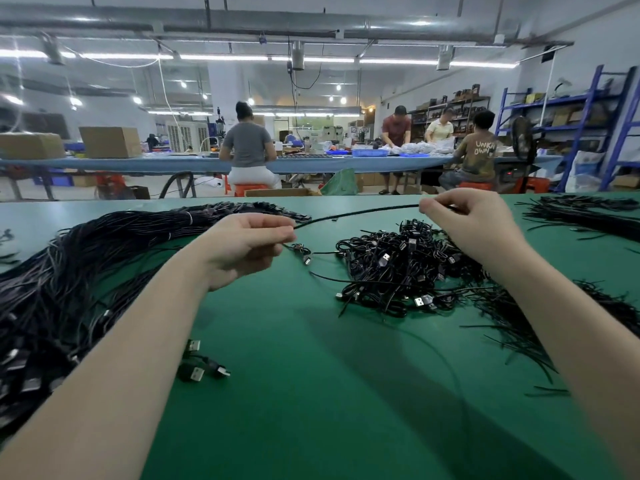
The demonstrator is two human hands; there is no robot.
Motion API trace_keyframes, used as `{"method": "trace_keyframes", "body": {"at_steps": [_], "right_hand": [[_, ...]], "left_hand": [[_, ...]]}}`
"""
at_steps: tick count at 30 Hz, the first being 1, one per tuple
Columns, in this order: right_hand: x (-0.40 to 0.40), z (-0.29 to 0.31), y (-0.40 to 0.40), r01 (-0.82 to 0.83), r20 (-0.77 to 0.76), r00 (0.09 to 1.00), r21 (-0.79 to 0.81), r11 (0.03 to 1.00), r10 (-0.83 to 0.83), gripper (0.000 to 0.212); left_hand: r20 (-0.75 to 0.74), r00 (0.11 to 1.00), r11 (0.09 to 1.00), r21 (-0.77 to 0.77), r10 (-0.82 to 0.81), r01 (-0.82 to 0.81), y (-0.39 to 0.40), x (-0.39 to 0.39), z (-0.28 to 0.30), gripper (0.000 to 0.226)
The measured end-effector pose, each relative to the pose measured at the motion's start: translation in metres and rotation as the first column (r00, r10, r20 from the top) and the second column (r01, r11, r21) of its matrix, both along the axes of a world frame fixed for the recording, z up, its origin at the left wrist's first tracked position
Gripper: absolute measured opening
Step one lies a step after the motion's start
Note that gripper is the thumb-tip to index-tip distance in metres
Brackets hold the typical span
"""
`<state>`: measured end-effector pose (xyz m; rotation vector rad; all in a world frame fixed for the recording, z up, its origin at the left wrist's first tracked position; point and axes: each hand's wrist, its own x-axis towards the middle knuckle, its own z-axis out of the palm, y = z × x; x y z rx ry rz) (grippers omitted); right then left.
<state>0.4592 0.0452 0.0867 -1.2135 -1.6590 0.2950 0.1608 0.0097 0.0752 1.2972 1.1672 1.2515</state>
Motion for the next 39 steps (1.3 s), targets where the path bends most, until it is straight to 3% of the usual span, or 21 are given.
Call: {"method": "trace_keyframes", "body": {"at_steps": [1,3,5,8,11,16,19,21,24,26,28,31,34,37,39], "right_hand": [[-0.003,0.0,0.0,-0.059,-0.01,0.998,-0.063,0.996,0.058,0.023],[-0.01,0.001,-0.003,-0.214,-0.044,0.977,-0.211,0.954,0.21,0.022],[-0.018,0.0,-0.009,-0.364,-0.07,0.929,-0.367,0.856,0.365,0.022],[-0.033,-0.006,-0.017,-0.52,-0.112,0.829,-0.516,0.681,0.548,0.023],[-0.044,-0.017,-0.021,-0.576,-0.128,0.76,-0.587,0.569,0.638,0.022],[-0.049,-0.041,-0.021,-0.576,-0.175,0.712,-0.7,0.423,0.68,0.026],[-0.053,-0.057,-0.023,-0.523,-0.137,0.691,-0.772,0.361,0.71,0.027],[-0.053,-0.064,-0.024,-0.47,-0.079,0.725,-0.783,0.408,0.685,0.028],[-0.048,-0.056,-0.02,-0.428,-0.029,0.828,-0.678,0.598,0.561,0.03],[-0.042,-0.038,-0.018,-0.474,-0.171,0.865,-0.588,0.655,0.472,0.03],[-0.039,-0.019,-0.022,-0.543,-0.295,0.838,-0.52,0.659,0.458,0.03],[-0.046,-0.006,-0.033,-0.656,-0.366,0.754,-0.453,0.603,0.545,0.031],[-0.056,-0.012,-0.044,-0.778,-0.391,0.601,-0.486,0.399,0.697,0.031],[-0.066,-0.033,-0.045,-0.792,-0.434,0.495,-0.581,0.186,0.753,0.031],[-0.068,-0.051,-0.04,-0.732,-0.381,0.546,-0.65,0.203,0.746,0.033]], "left_hand": [[0.185,0.983,1.0,-0.005,0.016,-0.015,0.001,-0.001,0.001,0.023],[0.547,0.837,1.0,-0.008,0.007,-0.003,0.004,0.001,0.002,0.011],[0.719,0.695,1.0,0.004,-0.013,0.013,0.006,0.005,0.002,0.007],[0.669,0.743,1.0,0.019,-0.021,0.011,0.008,0.012,0.002,0.029],[0.649,0.76,0.999,0.025,-0.038,0.029,0.006,0.013,0.005,0.05],[0.554,0.833,0.999,0.019,0.014,-0.029,-0.004,0.009,0.021,0.044],[0.591,0.791,0.987,0.075,-0.158,0.141,-0.014,0.016,0.03,0.052],[0.502,0.767,0.907,0.095,-0.4,0.411,-0.022,0.02,0.033,0.055],[0.051,0.715,0.708,-0.108,-0.698,0.698,-0.029,0.026,0.029,0.05],[-0.251,0.634,0.678,-0.361,-0.731,0.64,-0.026,0.036,0.019,0.056],[-0.309,0.706,0.754,-0.442,-0.637,0.487,-0.02,0.046,0.009,0.06],[-0.078,0.935,0.912,-0.261,-0.345,0.315,-0.007,0.052,0.001,0.059],[0.046,0.994,0.994,-0.034,-0.102,0.103,-0.002,0.053,0.007,0.054],[0.336,0.921,0.979,0.126,-0.194,0.16,-0.008,0.049,0.023,0.058],[0.495,0.779,0.923,0.222,-0.385,0.315,-0.017,0.042,0.033,0.059]]}}
